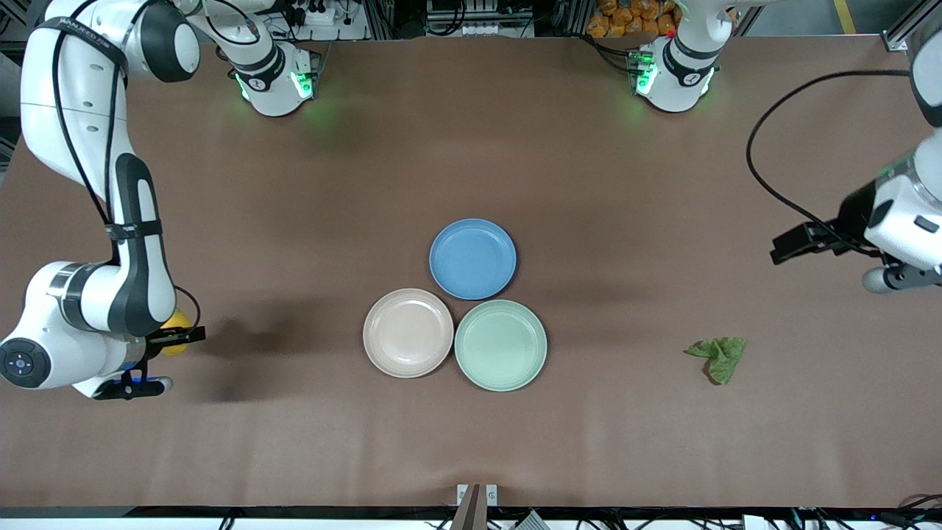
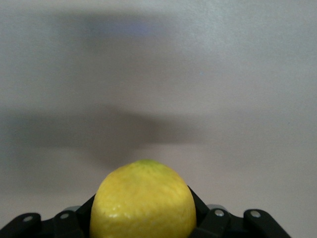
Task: Pick lemon and lettuce from plates
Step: 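Carry the lemon away from the plates with the right gripper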
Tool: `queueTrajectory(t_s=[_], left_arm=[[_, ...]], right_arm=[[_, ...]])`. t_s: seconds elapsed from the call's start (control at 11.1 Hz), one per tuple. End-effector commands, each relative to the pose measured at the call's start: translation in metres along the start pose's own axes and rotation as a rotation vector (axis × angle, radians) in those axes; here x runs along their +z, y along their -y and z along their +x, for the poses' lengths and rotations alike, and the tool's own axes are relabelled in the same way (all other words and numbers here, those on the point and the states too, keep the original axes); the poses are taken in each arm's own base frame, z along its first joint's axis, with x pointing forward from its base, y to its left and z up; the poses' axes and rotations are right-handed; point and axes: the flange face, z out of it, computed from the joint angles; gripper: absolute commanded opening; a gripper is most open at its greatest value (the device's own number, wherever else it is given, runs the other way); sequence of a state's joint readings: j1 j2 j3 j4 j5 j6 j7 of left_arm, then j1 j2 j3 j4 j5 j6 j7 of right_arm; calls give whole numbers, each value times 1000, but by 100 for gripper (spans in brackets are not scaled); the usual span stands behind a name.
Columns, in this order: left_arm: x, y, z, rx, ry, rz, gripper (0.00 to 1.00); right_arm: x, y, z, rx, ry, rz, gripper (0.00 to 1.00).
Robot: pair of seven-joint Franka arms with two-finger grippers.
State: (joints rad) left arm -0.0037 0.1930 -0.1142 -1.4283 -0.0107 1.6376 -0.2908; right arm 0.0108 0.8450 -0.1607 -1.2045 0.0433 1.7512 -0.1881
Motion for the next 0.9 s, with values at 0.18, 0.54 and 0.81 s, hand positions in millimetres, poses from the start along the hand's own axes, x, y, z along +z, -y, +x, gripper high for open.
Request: queueTrajectory(t_s=[0.18, 0.54, 0.81], left_arm=[[5, -29, -39, -10, -28, 78, 100], [13, 21, -59, 38, -64, 42, 100], [-2, 20, -65, 50, -84, 32, 100]], right_arm=[[17, -11, -23, 5, -82, -5, 27], [44, -10, -68, 21, -188, -5, 27], [51, -8, -89, 32, -220, 4, 27]])
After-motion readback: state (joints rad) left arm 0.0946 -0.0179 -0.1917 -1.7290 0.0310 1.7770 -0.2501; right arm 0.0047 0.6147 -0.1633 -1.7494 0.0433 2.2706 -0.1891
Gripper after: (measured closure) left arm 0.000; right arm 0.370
